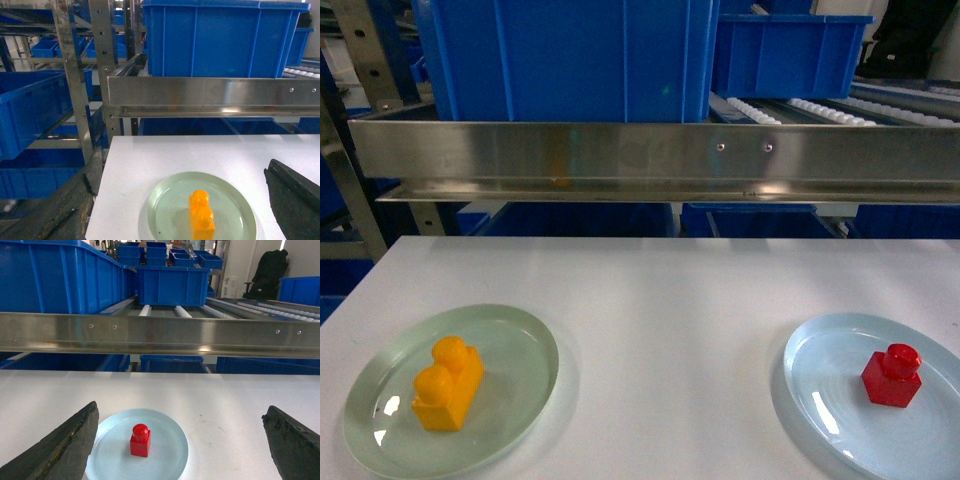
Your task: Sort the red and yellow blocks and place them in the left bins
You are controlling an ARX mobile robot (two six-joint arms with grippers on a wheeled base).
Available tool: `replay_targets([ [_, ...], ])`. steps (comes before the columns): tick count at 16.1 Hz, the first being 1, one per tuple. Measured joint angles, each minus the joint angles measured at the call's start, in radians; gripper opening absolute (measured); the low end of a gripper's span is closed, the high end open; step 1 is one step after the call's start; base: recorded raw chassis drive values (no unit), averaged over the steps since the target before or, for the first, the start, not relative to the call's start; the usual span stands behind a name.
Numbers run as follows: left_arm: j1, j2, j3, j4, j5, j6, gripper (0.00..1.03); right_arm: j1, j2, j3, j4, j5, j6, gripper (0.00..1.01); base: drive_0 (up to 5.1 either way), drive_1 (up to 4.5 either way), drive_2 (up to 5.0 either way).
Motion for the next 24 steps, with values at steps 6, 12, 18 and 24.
replay_targets([
  [6,0.122,0.143,0.006,0.156,0.133,-0.027,0.98,-0.035,0.132,0.006,0.169,-0.043,-0.009,0.98,0.0,0.00,0.0],
  [12,0.230,0.851,0.411,0.475,0.327,-0.143,0.98,-0.057,0.793,0.351,0.497,-0.153,-0.017,0.98,0.0,0.00,0.0],
  [18,0.142,1.235,0.518,0.577,0.236,-0.065,0.98,0.002,1.387,0.516,0.608,-0.172,-0.097,0.98,0.0,0.00,0.0],
  [24,0.142,1.232,0.519,0.575,0.232,-0.061,0.98,0.026,1.675,0.623,0.556,-0.177,-0.148,0.98,0.0,0.00,0.0],
])
